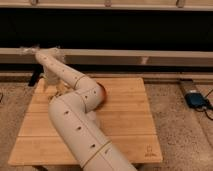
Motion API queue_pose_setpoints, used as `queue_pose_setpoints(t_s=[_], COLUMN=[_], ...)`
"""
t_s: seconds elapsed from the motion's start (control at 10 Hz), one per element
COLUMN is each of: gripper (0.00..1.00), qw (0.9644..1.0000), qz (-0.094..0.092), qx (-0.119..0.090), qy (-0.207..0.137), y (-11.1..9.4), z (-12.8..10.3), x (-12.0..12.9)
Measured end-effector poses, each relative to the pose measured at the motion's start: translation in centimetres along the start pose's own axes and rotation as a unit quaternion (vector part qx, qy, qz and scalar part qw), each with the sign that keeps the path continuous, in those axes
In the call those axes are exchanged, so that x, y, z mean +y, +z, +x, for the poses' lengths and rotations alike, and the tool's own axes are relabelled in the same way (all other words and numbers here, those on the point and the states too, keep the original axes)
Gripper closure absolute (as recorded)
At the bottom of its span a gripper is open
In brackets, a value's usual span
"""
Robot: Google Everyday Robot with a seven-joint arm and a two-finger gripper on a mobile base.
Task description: Place the bottle in the ceramic bowl
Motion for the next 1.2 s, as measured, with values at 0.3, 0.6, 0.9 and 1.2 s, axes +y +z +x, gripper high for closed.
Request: queue_pose_setpoints(t_s=[0.3,0.6,0.9,1.2], gripper=[0.2,0.3,0.62,0.89], qw=[0.9998,0.9994,0.999,0.9988], qz=[-0.011,-0.021,-0.029,-0.027], qx=[0.004,0.007,0.007,0.002], qy=[0.015,0.027,0.034,0.04], y=[0.7,1.7,2.2,1.6], z=[0.4,0.6,0.7,0.7], x=[1.1,2.0,2.8,3.1])
